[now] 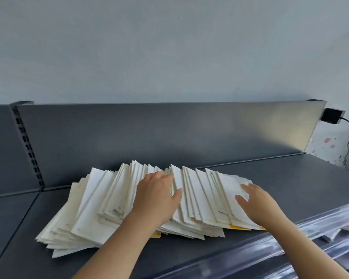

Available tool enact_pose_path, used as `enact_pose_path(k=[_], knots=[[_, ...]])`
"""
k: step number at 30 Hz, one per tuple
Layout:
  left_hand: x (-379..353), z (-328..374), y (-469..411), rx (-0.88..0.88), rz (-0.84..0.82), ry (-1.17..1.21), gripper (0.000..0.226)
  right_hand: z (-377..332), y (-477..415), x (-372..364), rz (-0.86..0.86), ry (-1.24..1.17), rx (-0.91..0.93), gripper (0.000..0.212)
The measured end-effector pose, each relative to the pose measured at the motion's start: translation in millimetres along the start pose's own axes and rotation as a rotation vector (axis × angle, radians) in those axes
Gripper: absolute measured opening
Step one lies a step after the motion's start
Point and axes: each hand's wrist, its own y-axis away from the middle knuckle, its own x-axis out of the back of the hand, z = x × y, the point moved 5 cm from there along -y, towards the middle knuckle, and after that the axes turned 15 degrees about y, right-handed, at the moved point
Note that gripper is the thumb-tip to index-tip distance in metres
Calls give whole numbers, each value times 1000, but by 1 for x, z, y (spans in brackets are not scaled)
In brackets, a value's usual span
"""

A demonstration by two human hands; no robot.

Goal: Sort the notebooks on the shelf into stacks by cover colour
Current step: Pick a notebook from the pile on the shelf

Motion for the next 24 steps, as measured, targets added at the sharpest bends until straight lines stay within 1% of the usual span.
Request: enact_pose_path(k=[2,4,6,7,10,12,15,17,21,23,24], knots=[[-16,4,-6,0,-62,-17,49,15,0,-11,-93,3,-45,43],[-32,5,-9,24,-158,-55,57,21,5,-22,-182,-42,-38,42],[-44,3,-10,41,-229,-110,59,21,10,-29,-173,-105,-12,41],[-47,1,-10,47,-235,-140,58,20,13,-29,-156,-115,0,41],[-47,-1,-10,47,-201,-155,56,19,15,-22,-183,-95,24,41],[-47,2,-12,47,-154,-106,53,22,11,-21,-190,-107,19,43],[-44,14,-13,36,-28,59,41,27,4,-26,-178,-143,-5,53],[-46,26,-15,19,18,165,34,24,0,-30,-183,-186,51,51],[-72,44,-23,136,-75,246,33,25,-10,-33,-175,-256,176,41],[-81,53,-29,187,-62,215,25,33,-15,-32,-182,-280,241,35],[-83,58,-31,219,-49,185,27,38,-16,-30,-200,-309,265,33]])
